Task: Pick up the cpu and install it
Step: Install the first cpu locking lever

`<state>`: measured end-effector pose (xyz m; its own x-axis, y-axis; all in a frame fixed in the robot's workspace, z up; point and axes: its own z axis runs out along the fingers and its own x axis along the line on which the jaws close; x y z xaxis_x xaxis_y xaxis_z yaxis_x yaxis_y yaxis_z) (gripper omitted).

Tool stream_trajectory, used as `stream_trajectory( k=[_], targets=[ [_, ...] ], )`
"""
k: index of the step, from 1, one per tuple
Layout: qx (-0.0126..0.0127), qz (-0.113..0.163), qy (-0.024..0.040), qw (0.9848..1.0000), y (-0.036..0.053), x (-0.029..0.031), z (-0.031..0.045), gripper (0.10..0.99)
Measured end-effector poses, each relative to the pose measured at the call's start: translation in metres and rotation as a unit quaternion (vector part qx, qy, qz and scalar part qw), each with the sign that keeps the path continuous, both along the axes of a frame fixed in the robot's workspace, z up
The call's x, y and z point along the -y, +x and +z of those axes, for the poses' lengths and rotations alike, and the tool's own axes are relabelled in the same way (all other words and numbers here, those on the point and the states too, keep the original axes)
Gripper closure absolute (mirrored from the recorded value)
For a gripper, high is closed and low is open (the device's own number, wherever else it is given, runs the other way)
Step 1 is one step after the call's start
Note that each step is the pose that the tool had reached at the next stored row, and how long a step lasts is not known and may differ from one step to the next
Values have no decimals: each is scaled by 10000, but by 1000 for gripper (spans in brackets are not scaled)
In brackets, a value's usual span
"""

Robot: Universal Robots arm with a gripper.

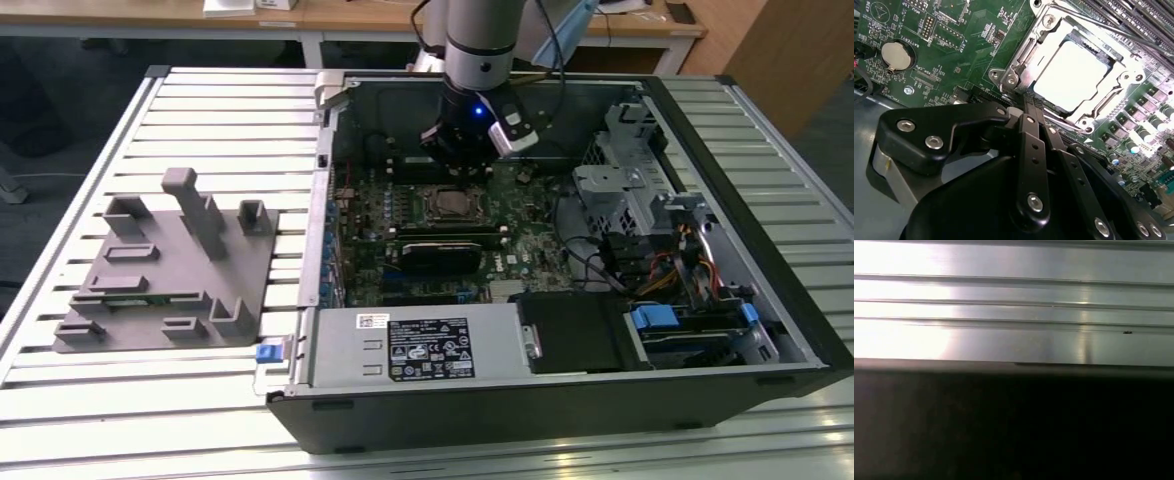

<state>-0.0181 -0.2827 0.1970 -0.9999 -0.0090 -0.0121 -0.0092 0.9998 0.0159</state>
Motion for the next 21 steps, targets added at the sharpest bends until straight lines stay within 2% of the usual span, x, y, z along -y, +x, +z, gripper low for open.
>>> stream_trajectory(
  k=[3,4,7,13,21],
  targets=[
    [-2,1,-4,10000,-1,2,14,980],
    [7,1,11,10000,3,-6,29,980],
    [3,0,4,10000,2,-5,85,980],
    [3,0,-107,9999,2,-5,60,980],
    [2,0,-131,9999,5,-15,12,980]
  ],
)
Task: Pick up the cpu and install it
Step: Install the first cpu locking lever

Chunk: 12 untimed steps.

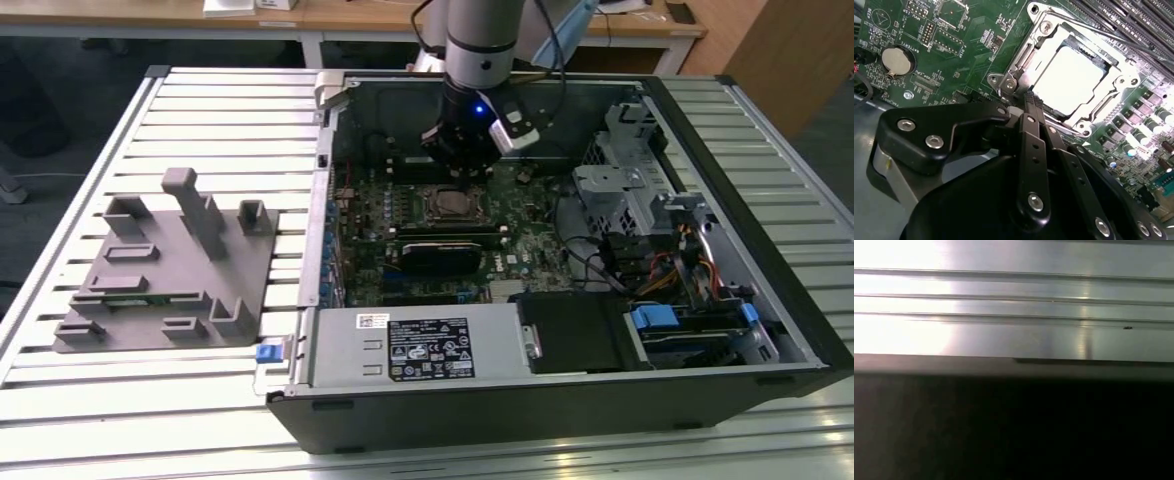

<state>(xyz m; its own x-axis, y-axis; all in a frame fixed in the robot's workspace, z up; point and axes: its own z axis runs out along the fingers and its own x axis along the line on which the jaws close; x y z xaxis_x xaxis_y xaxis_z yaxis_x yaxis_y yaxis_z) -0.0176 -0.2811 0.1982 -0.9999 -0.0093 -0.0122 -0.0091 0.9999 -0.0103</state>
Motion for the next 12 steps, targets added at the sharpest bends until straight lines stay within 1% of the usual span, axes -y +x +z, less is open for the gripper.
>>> stream_trajectory(
  k=[5,7,9,12],
  targets=[
    [-2,0,-2,10000,1,-19,-18,980],
    [-1,0,8,10000,1,-33,-20,980],
    [-4,1,34,10000,-1,-34,-15,980],
    [-2,0,48,10000,0,-38,-7,980]
  ],
)
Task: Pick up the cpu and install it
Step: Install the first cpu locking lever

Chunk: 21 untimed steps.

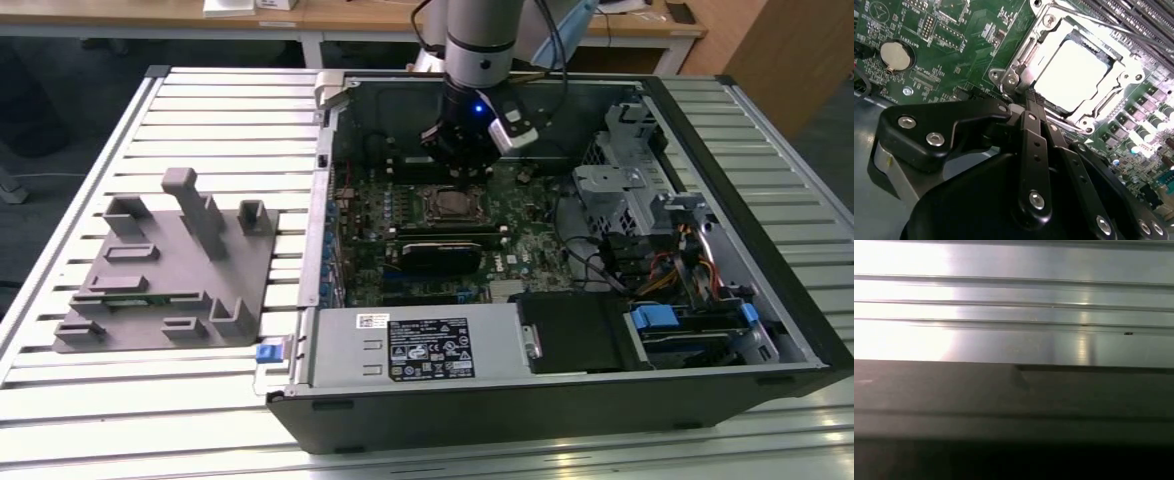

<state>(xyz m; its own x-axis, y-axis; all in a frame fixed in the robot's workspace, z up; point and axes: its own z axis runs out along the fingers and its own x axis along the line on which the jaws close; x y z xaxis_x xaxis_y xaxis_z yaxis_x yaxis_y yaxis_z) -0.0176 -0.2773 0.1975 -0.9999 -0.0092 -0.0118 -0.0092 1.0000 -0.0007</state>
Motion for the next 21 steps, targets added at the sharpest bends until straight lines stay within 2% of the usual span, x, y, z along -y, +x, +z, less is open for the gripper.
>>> stream_trajectory(
  k=[2,8,10,14,21],
  targets=[
    [8,0,15,10000,3,-6,30,980],
    [2,0,3,10000,2,-2,189,980],
    [3,1,4,10000,2,7,198,980],
    [2,0,3,10000,2,72,198,980],
    [2,0,7,10000,2,125,198,980]
  ],
)
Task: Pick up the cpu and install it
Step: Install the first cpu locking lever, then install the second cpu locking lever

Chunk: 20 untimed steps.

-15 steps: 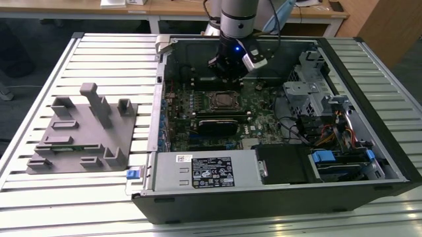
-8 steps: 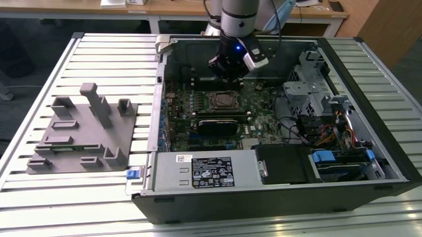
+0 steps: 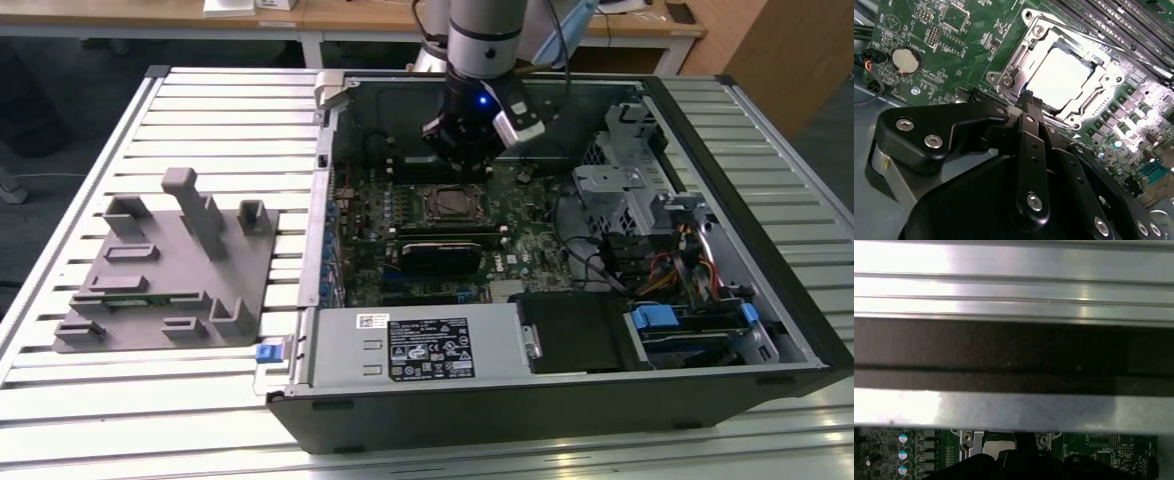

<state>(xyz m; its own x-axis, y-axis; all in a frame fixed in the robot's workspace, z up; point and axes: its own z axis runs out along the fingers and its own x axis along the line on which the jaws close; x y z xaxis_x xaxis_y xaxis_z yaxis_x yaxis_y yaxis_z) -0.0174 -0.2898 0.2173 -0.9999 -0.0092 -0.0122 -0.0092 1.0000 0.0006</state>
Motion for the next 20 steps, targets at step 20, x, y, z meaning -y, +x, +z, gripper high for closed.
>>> stream_trajectory(
  k=[20],
  targets=[
    [0,0,4,10000,3,84,0,980]
  ],
)
